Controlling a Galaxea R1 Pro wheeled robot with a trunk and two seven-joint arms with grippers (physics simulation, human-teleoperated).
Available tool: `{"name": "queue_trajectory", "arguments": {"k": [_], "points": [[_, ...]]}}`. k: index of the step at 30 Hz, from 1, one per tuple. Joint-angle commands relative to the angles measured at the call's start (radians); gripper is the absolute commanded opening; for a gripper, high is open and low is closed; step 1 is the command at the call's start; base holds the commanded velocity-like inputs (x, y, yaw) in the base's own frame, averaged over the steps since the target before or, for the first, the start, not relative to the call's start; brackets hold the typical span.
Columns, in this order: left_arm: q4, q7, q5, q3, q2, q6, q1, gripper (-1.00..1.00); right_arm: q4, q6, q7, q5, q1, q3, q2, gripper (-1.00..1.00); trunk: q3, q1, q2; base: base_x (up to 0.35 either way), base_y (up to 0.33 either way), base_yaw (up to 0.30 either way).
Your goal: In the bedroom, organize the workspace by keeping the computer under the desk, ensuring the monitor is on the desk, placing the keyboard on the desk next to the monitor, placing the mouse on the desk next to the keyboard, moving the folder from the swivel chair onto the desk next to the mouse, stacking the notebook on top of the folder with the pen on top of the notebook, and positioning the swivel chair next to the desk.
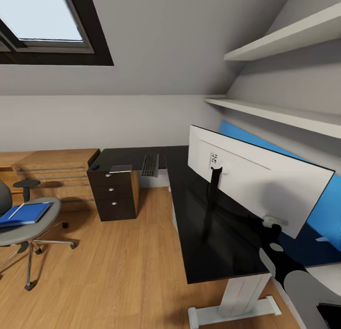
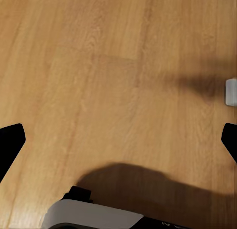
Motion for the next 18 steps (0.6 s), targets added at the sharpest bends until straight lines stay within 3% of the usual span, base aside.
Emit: {"name": "queue_trajectory", "arguments": {"k": [1,6,18], "points": [[-0.002,-0.001,0.002,0.002,-0.001,-0.001,0.000,1.00,0.001,-0.005,0.001,-0.011,-0.001,0.001,0.000,1.00,-0.001,0.000,-0.001,0.066,-0.219,0.000],[-0.002,-0.001,0.002,0.002,-0.001,-0.001,0.000,1.00,0.001,-0.005,0.001,-0.011,-0.001,0.002,0.000,1.00,-0.001,0.000,-0.001,0.062,-0.190,0.000],[-0.002,-0.001,0.002,0.003,-0.001,-0.001,0.000,1.00,0.001,-0.005,0.001,-0.011,-0.001,0.002,0.000,1.00,-0.001,0.000,-0.001,0.072,-0.081,0.000]]}}
